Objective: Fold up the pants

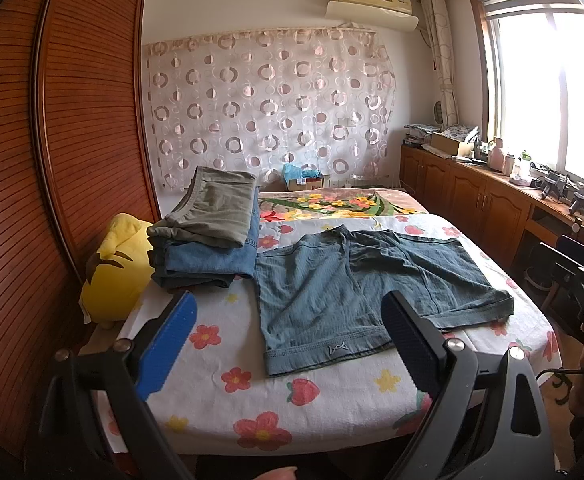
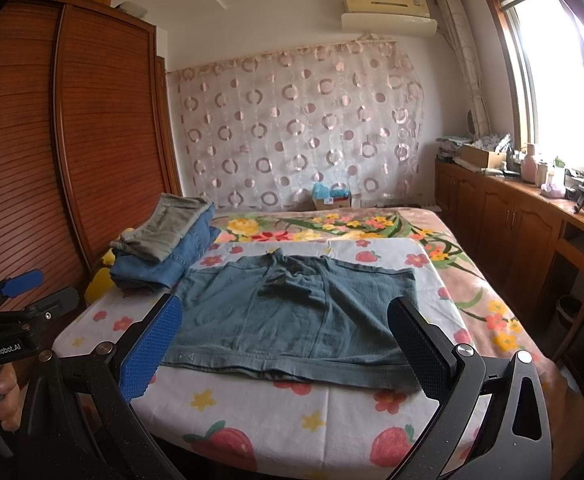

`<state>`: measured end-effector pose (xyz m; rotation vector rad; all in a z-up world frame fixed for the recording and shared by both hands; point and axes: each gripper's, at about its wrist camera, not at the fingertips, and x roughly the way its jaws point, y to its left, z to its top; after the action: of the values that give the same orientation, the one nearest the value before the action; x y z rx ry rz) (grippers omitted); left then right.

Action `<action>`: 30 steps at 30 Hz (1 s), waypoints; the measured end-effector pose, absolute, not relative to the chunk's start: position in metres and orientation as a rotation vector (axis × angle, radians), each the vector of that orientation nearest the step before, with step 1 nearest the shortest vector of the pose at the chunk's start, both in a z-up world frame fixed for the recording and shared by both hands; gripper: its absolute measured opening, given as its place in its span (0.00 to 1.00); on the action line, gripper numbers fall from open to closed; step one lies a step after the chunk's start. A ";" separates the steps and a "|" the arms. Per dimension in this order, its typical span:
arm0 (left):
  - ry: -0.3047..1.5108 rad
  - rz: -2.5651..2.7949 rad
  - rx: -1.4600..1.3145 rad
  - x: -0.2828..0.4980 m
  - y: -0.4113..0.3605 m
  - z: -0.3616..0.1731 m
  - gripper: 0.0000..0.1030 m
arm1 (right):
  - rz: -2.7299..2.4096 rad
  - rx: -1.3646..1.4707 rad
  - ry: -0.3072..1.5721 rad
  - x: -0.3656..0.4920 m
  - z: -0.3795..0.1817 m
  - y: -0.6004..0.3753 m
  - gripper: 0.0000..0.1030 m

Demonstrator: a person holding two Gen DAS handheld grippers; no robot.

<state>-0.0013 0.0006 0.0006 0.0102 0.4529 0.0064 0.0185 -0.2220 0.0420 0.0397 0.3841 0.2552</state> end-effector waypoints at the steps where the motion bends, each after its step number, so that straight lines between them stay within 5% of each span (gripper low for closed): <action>1: 0.453 0.006 0.010 -0.001 0.001 0.001 0.91 | 0.254 0.039 0.384 0.018 0.042 -0.222 1.00; 30: 0.453 -0.001 0.008 -0.008 -0.002 0.001 0.91 | 0.257 0.045 0.382 0.017 0.037 -0.233 1.00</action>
<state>-0.0083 -0.0022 0.0010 0.0081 0.4531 -0.0009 0.0170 -0.2326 0.0366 0.0452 0.3817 0.2574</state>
